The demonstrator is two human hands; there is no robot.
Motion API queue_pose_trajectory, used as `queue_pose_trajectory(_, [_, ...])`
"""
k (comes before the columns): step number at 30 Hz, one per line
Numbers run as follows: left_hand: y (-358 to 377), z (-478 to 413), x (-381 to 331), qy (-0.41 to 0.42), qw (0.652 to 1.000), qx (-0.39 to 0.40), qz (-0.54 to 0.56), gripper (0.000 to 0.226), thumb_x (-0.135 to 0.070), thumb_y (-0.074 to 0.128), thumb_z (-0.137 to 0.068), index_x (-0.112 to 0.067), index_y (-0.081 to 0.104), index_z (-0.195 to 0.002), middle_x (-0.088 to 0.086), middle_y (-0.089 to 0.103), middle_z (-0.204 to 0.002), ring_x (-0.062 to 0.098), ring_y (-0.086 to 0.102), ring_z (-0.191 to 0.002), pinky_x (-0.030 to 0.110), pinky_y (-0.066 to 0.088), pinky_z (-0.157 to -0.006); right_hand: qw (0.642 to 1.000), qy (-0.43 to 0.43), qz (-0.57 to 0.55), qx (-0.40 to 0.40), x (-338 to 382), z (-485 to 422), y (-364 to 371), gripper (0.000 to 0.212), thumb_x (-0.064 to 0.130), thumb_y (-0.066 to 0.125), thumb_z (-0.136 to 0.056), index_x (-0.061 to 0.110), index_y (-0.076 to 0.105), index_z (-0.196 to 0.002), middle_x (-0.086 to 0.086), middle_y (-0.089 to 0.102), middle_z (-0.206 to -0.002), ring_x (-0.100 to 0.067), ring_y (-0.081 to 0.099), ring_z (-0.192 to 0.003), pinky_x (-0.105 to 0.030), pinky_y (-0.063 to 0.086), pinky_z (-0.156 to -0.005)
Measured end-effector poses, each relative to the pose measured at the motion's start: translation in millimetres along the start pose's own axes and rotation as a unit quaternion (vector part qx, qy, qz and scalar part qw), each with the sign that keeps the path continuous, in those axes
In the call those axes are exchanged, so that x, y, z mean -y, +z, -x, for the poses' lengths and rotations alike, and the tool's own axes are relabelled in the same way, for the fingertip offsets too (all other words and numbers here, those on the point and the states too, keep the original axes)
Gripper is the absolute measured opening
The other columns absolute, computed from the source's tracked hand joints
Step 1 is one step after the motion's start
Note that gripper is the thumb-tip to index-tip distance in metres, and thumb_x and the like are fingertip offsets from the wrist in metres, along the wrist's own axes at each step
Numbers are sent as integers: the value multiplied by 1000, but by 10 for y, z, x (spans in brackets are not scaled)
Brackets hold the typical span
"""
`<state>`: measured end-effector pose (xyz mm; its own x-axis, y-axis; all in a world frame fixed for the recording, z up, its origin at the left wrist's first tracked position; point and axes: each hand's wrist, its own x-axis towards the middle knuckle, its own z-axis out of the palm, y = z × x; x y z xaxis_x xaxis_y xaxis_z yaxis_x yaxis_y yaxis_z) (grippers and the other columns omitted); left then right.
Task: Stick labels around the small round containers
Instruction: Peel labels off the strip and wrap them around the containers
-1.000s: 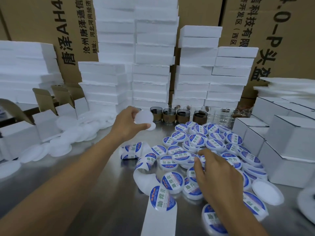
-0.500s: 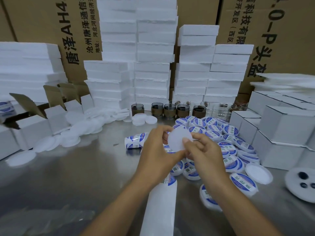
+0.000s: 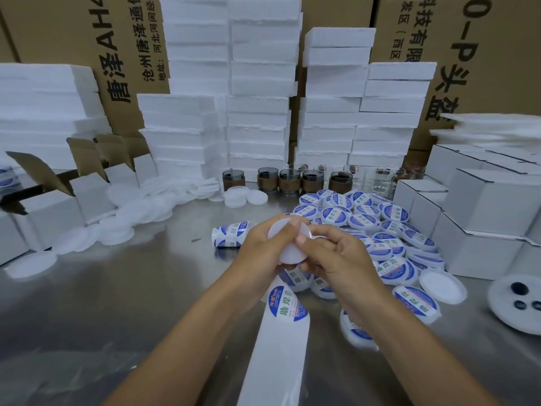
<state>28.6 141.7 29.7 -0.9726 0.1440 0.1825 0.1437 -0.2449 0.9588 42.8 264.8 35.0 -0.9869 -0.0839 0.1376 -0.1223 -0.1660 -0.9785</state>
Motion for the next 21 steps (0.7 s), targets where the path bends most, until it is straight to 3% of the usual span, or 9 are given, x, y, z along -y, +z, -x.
queue_pose_trajectory(3, [-27, -6, -4, 1, 1000, -22, 11, 17, -28, 58, -86, -24, 73, -80, -5, 70, -73, 6, 64, -63, 20, 48, -50, 994, -46, 91, -38, -6, -1, -23, 21, 27, 65, -83, 10, 59, -93, -1, 66, -59, -8, 58, -49, -18, 48, -54])
queue_pose_trajectory(5, [-53, -19, -2, -3, 998, -50, 34, 20, -21, 51, -93, -21, 69, -84, -4, 68, -70, 6, 62, -59, 19, 46, -47, 981, -73, 176, -48, -16, 13, -45, 17, 32, 64, -84, 16, 59, -87, 0, 64, -60, -16, 60, -55, -27, 49, -60])
queue_pose_trajectory(8, [-77, -34, -8, -13, 992, -88, 93, 19, -19, 49, -95, -15, 66, -87, -1, 65, -67, 9, 61, -58, 23, 49, -50, 969, -58, 237, 26, -58, 56, -56, 16, 38, 65, -80, 23, 62, -78, -2, 66, -70, -23, 62, -73, -28, 48, -67])
queue_pose_trajectory(12, [-119, -48, -3, -26, 985, -120, 120, 20, -20, 47, -96, -16, 65, -87, 1, 62, -60, 15, 51, -48, 23, 46, -48, 946, -48, 300, 112, -140, 82, -69, 28, 54, 69, -69, 29, 66, -82, 3, 66, -85, -8, 54, -73, -24, 43, -72])
queue_pose_trajectory(14, [-134, -54, 1, -31, 982, -130, 134, 20, -20, 47, -96, -15, 64, -87, -1, 62, -56, 15, 47, -44, 22, 44, -47, 935, -40, 326, 134, -172, 87, -81, 39, 63, 70, -61, 37, 62, -89, 13, 63, -87, 3, 51, -74, -23, 43, -73])
queue_pose_trajectory(16, [-137, -62, 4, -30, 979, -138, 150, 19, -18, 47, -96, -12, 62, -88, -3, 61, -53, 13, 46, -41, 19, 43, -44, 901, -37, 406, 147, -206, 96, -79, 54, 74, 66, -52, 45, 54, -95, 25, 57, -89, 9, 50, -82, -21, 42, -74])
queue_pose_trajectory(18, [-129, -65, 3, -26, 976, -144, 162, 18, -17, 47, -95, -10, 62, -87, -3, 60, -52, 11, 47, -40, 19, 43, -43, 870, -48, 465, 154, -231, 104, -64, 56, 74, 66, -52, 46, 48, -98, 25, 55, -90, 10, 48, -88, -20, 43, -74])
queue_pose_trajectory(21, [-136, -79, -4, -21, 972, -153, 179, 15, -16, 50, -94, -9, 60, -87, 2, 58, -62, 10, 52, -43, 19, 44, -45, 872, -67, 463, 143, -262, 91, -46, 46, 60, 71, -63, 43, 46, -97, 20, 55, -92, 5, 50, -84, -21, 44, -71])
